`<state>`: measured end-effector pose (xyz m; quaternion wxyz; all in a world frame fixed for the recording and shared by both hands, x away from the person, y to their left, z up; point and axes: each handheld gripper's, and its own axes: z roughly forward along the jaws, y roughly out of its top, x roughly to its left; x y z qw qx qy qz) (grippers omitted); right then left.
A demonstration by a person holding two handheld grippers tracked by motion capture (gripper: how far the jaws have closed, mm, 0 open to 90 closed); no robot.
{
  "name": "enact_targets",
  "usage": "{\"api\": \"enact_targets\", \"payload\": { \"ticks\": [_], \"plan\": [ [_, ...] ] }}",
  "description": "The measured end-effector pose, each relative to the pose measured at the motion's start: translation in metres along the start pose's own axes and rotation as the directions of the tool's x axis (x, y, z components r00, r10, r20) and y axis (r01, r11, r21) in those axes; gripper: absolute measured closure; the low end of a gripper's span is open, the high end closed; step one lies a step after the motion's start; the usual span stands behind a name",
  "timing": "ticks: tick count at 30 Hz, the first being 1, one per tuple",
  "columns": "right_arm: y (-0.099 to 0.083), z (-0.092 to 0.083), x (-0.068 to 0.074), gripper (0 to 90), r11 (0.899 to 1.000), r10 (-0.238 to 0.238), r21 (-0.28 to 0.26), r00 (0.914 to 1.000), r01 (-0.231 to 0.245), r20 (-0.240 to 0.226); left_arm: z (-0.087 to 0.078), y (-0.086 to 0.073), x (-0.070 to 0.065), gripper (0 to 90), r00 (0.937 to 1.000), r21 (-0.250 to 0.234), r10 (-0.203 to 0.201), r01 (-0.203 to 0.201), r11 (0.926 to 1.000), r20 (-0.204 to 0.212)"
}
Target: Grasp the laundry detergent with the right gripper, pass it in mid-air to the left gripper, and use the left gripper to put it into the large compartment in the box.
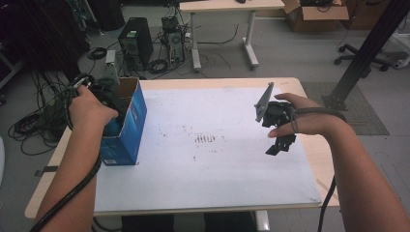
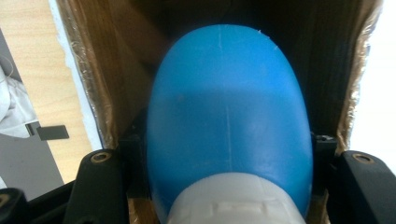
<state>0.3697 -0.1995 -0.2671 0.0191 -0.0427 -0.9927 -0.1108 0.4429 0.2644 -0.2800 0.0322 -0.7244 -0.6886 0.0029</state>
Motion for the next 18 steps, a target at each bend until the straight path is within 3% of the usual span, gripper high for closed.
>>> {"api": "enact_targets", "payload": {
  "ticks": [18],
  "plan": [
    [-0.001,0.001,0.002,3.4,1.000,0.002,-0.001,1.0000,-0.002,0.001,0.015,0.000,0.004,37.9,1.0000,0.009,-0.001,0.001,1.0000,0.010]
  ]
}}
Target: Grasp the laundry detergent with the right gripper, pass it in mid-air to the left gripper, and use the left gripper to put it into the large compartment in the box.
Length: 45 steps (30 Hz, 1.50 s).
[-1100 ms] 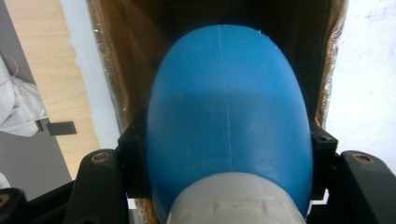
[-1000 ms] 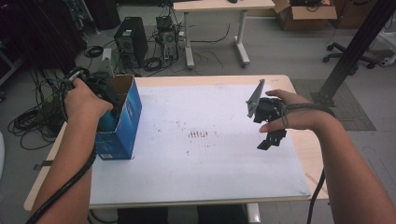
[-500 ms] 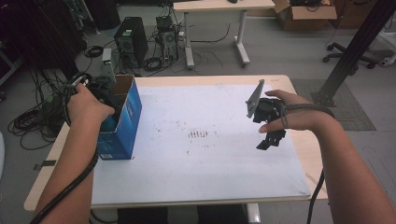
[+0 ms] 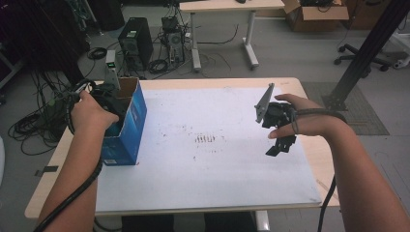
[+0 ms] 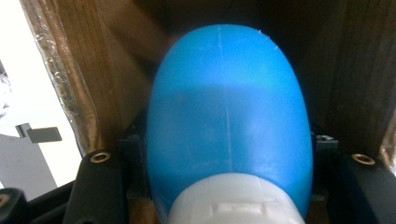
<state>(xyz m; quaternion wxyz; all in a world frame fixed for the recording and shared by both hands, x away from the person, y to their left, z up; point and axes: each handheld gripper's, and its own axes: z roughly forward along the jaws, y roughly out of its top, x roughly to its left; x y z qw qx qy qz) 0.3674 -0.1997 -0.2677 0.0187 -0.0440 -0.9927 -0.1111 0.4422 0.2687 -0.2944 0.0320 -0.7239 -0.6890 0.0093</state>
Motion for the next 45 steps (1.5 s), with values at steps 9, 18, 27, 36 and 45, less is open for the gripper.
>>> {"api": "enact_targets", "payload": {
  "ticks": [9,18,27,36,45],
  "plan": [
    [0.002,0.000,0.001,3.4,1.000,-0.001,-0.001,1.0000,0.001,0.001,0.002,-0.002,0.004,37.8,0.9999,-0.005,0.005,-0.005,1.0000,0.011],
    [0.002,-0.002,0.003,3.4,1.000,0.004,-0.004,1.0000,-0.004,0.003,0.002,-0.002,0.002,37.4,0.9999,-0.011,0.010,-0.010,0.9999,0.005],
    [-0.001,0.001,0.002,3.3,1.000,0.011,-0.008,0.9999,-0.011,0.001,0.001,-0.002,0.001,31.2,1.0000,-0.011,0.004,-0.004,0.9999,0.005],
    [-0.002,0.000,0.002,3.4,1.000,0.005,-0.014,1.0000,-0.005,0.001,-0.006,-0.003,0.000,31.2,1.0000,-0.016,0.006,-0.006,0.9998,-0.005],
    [0.000,-0.001,0.001,3.4,1.000,-0.002,-0.016,1.0000,0.002,0.004,-0.017,-0.007,0.000,29.0,1.0000,-0.035,-0.002,0.002,0.9994,0.003]
  ]
}}
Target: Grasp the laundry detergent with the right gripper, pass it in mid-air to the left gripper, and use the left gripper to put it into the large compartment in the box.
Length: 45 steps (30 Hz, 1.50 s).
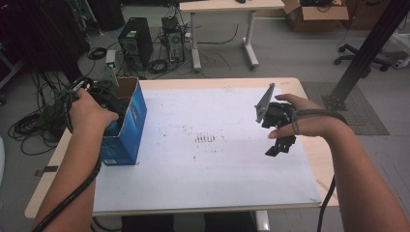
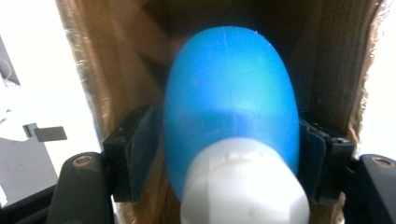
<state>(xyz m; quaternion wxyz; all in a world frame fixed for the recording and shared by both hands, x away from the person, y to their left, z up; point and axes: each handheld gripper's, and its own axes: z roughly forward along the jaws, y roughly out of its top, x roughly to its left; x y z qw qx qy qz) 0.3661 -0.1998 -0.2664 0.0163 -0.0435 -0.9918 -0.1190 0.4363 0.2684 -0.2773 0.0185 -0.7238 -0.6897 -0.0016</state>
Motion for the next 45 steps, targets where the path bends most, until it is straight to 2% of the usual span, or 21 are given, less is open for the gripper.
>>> {"api": "enact_targets", "payload": {
  "ticks": [3,16,23,35,39,41,45],
  "plan": [
    [0.000,-0.001,0.000,3.3,1.000,0.007,-0.001,1.0000,-0.007,0.001,-0.004,-0.002,-0.001,25.5,0.9999,-0.008,0.005,-0.005,1.0000,-0.010],
    [0.003,-0.005,0.003,3.3,1.000,-0.009,-0.011,0.9999,0.009,0.009,-0.024,-0.010,-0.002,24.0,0.9998,-0.045,0.011,-0.012,0.9989,-0.018],
    [0.001,-0.006,0.005,3.4,1.000,-0.001,-0.012,0.9999,0.001,0.010,-0.035,-0.013,-0.005,16.4,0.9988,-0.068,0.035,-0.038,0.9970,-0.033],
    [0.000,-0.006,0.006,3.3,1.000,-0.004,-0.014,0.9999,0.004,0.010,-0.049,-0.017,-0.011,12.5,0.9958,-0.091,0.080,-0.084,0.9923,-0.045],
    [-0.001,-0.005,0.006,3.4,1.000,-0.003,-0.017,0.9999,0.003,0.010,-0.053,-0.019,-0.013,11.1,0.9951,-0.092,0.091,-0.095,0.9913,-0.038],
    [-0.001,-0.005,0.006,3.4,1.000,0.007,-0.012,0.9999,-0.007,0.009,-0.056,-0.019,-0.014,10.7,0.9955,-0.092,0.093,-0.094,0.9913,-0.013],
    [-0.002,-0.006,0.007,3.4,1.000,0.006,-0.015,0.9999,-0.006,0.011,-0.063,-0.021,-0.016,10.7,0.9946,-0.095,0.103,-0.102,0.9902,0.009]
  ]
}}
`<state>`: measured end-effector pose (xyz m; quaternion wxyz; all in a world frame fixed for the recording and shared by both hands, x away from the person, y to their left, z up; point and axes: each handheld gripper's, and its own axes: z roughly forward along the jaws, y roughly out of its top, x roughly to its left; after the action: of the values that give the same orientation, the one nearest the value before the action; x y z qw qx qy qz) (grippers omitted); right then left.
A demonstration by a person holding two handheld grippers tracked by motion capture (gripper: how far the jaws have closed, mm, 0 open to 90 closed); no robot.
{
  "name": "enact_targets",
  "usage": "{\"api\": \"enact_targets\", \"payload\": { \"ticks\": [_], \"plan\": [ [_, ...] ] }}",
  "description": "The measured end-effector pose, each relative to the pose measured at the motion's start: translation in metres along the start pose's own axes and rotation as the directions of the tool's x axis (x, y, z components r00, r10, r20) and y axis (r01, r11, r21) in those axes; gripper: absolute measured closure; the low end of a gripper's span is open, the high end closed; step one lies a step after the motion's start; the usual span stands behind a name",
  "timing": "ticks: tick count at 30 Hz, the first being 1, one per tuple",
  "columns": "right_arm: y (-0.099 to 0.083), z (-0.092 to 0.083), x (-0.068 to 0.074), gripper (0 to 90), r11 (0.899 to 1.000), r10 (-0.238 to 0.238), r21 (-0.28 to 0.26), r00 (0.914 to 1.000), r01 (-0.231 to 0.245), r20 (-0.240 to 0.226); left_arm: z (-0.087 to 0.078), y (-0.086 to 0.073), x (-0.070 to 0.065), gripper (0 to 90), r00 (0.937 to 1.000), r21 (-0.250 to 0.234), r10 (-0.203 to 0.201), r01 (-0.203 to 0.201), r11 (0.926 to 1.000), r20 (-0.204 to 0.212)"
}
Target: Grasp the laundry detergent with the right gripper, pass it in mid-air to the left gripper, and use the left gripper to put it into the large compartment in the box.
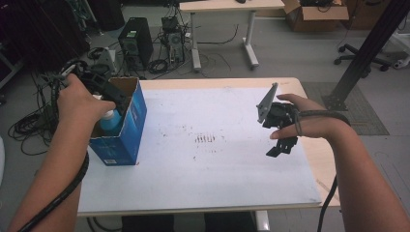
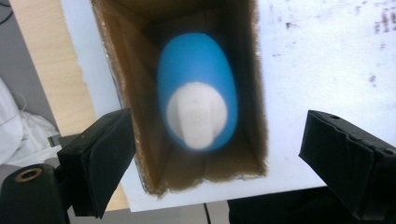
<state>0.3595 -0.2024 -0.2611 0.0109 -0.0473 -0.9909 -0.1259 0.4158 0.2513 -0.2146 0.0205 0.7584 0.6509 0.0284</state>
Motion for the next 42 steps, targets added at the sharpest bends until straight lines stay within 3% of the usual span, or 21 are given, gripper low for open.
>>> {"api": "enact_targets", "payload": {
  "ticks": [8,18,21,25,30,32,33,35,36,37,38,39,41,42],
  "plan": [
    [0.000,0.000,0.000,3.5,1.000,-0.005,-0.004,1.0000,0.005,0.001,-0.009,0.001,-0.012,0.4,0.9982,0.023,0.052,-0.051,0.9984,-0.030],
    [-0.002,-0.003,0.002,3.3,1.000,0.000,-0.004,1.0000,0.000,0.005,-0.022,0.000,-0.031,0.2,0.9907,0.002,0.129,-0.130,0.9916,-0.043],
    [-0.003,-0.005,0.003,3.4,1.000,0.001,-0.006,1.0000,-0.001,0.006,-0.026,-0.001,-0.037,0.2,0.9853,0.001,0.168,-0.168,0.9858,-0.032],
    [-0.005,-0.006,0.004,3.4,1.000,0.002,-0.003,1.0000,-0.002,0.010,-0.033,-0.001,-0.050,0.2,0.9687,0.004,0.247,-0.247,0.9691,-0.028],
    [-0.006,-0.010,0.005,3.4,1.000,0.002,0.002,0.9999,-0.002,0.014,-0.040,-0.002,-0.069,0.2,0.9392,0.006,0.343,-0.343,0.9395,-0.021],
    [-0.006,-0.011,0.005,3.4,1.000,0.003,0.004,0.9999,-0.003,0.016,-0.043,-0.001,-0.077,0.2,0.9138,-0.011,0.406,-0.406,0.9140,0.020],
    [-0.005,-0.012,0.006,3.4,1.000,0.001,0.006,0.9999,-0.001,0.017,-0.044,-0.001,-0.079,0.2,0.9067,-0.015,0.420,-0.420,0.9074,0.034],
    [-0.005,-0.015,0.007,3.4,1.000,-0.003,-0.006,0.9997,0.003,0.025,-0.045,-0.001,-0.085,0.2,0.8849,-0.023,0.463,-0.462,0.8863,0.050],
    [-0.005,-0.017,0.008,3.2,1.000,-0.006,-0.016,0.9995,0.006,0.030,-0.045,-0.002,-0.087,0.2,0.8771,-0.031,0.477,-0.476,0.8787,0.053],
    [-0.005,-0.018,0.009,3.3,1.000,-0.009,-0.021,0.9995,0.010,0.031,-0.045,-0.002,-0.090,0.2,0.8650,-0.037,0.498,-0.497,0.8672,0.062],
    [-0.005,-0.020,0.010,3.3,1.000,-0.011,-0.021,0.9994,0.012,0.033,-0.045,-0.002,-0.092,0.2,0.8464,-0.037,0.528,-0.527,0.8492,0.069],
    [-0.005,-0.021,0.010,3.3,1.000,-0.014,-0.019,0.9992,0.014,0.037,-0.044,-0.002,-0.096,0.2,0.8209,-0.041,0.566,-0.564,0.8247,0.079],
    [-0.005,-0.023,0.012,3.2,1.000,-0.017,-0.015,0.9990,0.018,0.041,-0.044,-0.004,-0.101,0.2,0.7857,-0.050,0.609,-0.607,0.7929,0.109],
    [-0.006,-0.023,0.012,3.4,1.000,-0.018,-0.013,0.9990,0.018,0.040,-0.045,-0.005,-0.103,0.2,0.7738,-0.055,0.623,-0.621,0.7816,0.113]
  ]
}}
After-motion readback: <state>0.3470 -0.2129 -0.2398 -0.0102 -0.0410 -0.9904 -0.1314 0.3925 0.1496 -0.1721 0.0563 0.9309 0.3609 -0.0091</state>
